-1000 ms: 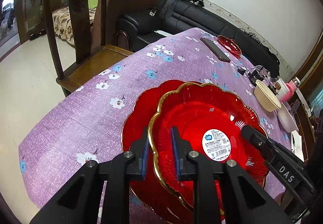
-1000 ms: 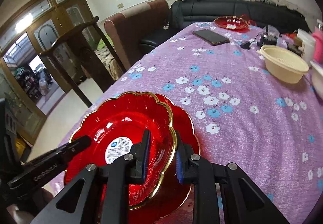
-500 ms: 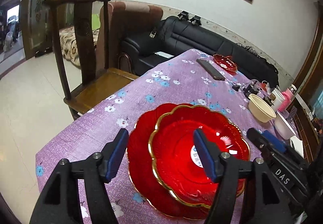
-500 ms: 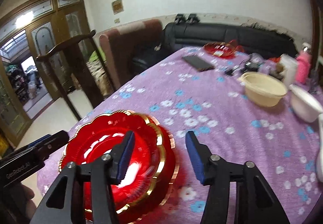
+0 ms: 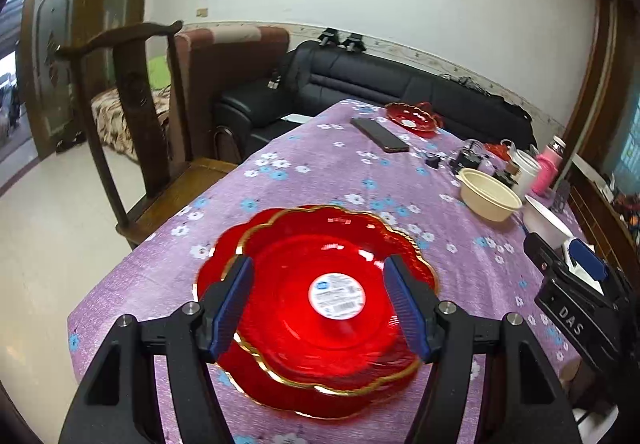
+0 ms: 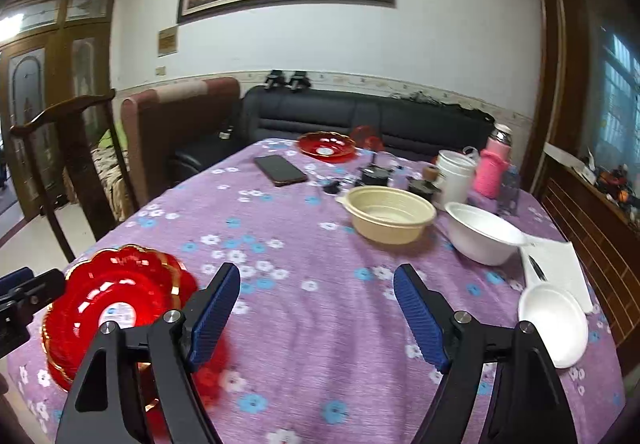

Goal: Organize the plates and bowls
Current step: 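Withdraw both grippers and move toward the shallow white paper bowl, then grasp the rim of the shallow white paper bowl and lift it, then lower the white paper bowl onto the red plate stack and open both grippers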

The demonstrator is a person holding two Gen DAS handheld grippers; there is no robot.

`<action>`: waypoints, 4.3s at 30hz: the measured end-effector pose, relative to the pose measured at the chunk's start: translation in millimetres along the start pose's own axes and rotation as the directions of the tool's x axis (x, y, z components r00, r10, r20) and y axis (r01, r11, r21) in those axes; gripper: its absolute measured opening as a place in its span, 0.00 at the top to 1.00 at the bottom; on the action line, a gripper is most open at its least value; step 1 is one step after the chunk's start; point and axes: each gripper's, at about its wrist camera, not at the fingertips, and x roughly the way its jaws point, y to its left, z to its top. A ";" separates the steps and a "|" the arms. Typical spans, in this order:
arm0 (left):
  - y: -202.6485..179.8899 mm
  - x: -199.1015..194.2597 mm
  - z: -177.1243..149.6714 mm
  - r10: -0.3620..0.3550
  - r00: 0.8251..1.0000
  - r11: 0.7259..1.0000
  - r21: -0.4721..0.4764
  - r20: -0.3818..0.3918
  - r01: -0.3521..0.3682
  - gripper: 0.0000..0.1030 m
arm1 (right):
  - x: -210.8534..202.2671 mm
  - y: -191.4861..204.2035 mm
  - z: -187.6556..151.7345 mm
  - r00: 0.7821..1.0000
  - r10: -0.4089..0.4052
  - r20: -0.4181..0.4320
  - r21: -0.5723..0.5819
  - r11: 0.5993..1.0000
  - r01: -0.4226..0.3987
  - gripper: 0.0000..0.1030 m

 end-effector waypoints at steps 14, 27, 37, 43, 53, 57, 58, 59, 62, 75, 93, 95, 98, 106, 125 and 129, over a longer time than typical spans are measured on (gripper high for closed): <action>-81.5 -0.6 -13.2 -0.059 0.998 0.984 0.169 -0.033 0.064 0.34 | -5.9 -100.8 -9.4 0.972 -0.234 0.019 0.075 0.970 0.232 0.10; -134.4 12.2 -23.8 -0.127 0.987 0.954 0.261 -0.093 0.148 0.34 | 39.7 -294.7 -54.3 0.840 -0.429 -0.331 0.300 0.797 0.525 0.27; -174.2 48.9 -16.4 -0.237 0.952 0.934 0.222 -0.195 0.278 0.34 | 50.5 -287.5 -63.7 0.950 -0.094 -0.298 0.419 0.881 0.219 0.78; -220.1 83.6 -18.9 -0.281 0.919 0.907 0.236 -0.275 0.348 0.34 | 59.5 -260.9 -68.9 0.944 0.096 -0.315 0.423 0.905 0.050 0.82; -304.3 160.8 -23.6 -0.288 0.863 0.880 0.240 -0.416 0.410 0.48 | 67.8 -268.0 -75.5 0.944 0.127 -0.303 0.481 0.876 0.036 0.75; -328.7 169.7 -21.0 -0.298 0.854 0.860 0.269 -0.426 0.434 0.52 | 65.7 -268.9 -72.4 0.952 0.083 -0.293 0.467 0.882 0.067 0.74; -334.2 172.0 -22.7 -0.300 0.850 0.855 0.272 -0.433 0.441 0.52 | 66.7 -270.0 -72.5 0.952 0.080 -0.296 0.470 0.880 0.072 0.74; -336.9 173.4 -24.7 -0.299 0.846 0.853 0.275 -0.441 0.444 0.52 | 66.9 -272.1 -73.4 0.951 0.082 -0.297 0.480 0.874 0.074 0.74; -347.4 181.9 -36.6 -0.296 0.824 0.843 0.274 -0.484 0.463 0.52 | 69.3 -276.3 -74.6 0.949 0.080 -0.305 0.492 0.866 0.085 0.74; -337.1 170.3 -37.9 -0.296 0.822 0.850 0.258 -0.487 0.459 0.89 | 63.2 -268.0 -70.4 0.966 0.126 -0.224 0.488 0.873 -0.001 0.81; -154.7 50.9 9.5 -0.286 0.932 0.942 0.113 -0.223 0.316 0.90 | 14.8 -112.7 -23.8 0.929 0.356 -0.099 0.273 0.908 -0.319 0.82; -123.8 43.7 14.1 -0.278 0.938 0.952 0.067 -0.207 0.298 0.90 | 8.9 -83.8 -12.6 0.918 0.385 -0.100 0.224 0.907 -0.356 0.82; -79.8 39.2 19.4 -0.258 0.947 0.965 -0.008 -0.193 0.262 0.90 | 5.0 -38.5 0.8 0.898 0.424 -0.116 0.153 0.901 -0.406 0.82; 19.7 46.2 17.9 -0.163 0.970 0.979 -0.151 -0.183 0.136 0.90 | 21.5 68.7 3.6 0.859 0.465 -0.214 0.026 0.882 -0.471 0.81; 66.3 65.1 7.6 -0.163 0.965 0.972 -0.203 -0.207 0.120 0.65 | 48.2 123.3 -8.9 0.876 0.387 -0.286 -0.049 0.908 -0.417 0.80; 64.5 53.0 11.2 -0.153 0.974 0.973 -0.199 -0.168 0.119 0.49 | 41.1 121.0 -5.8 0.888 0.386 -0.249 -0.068 0.908 -0.413 0.54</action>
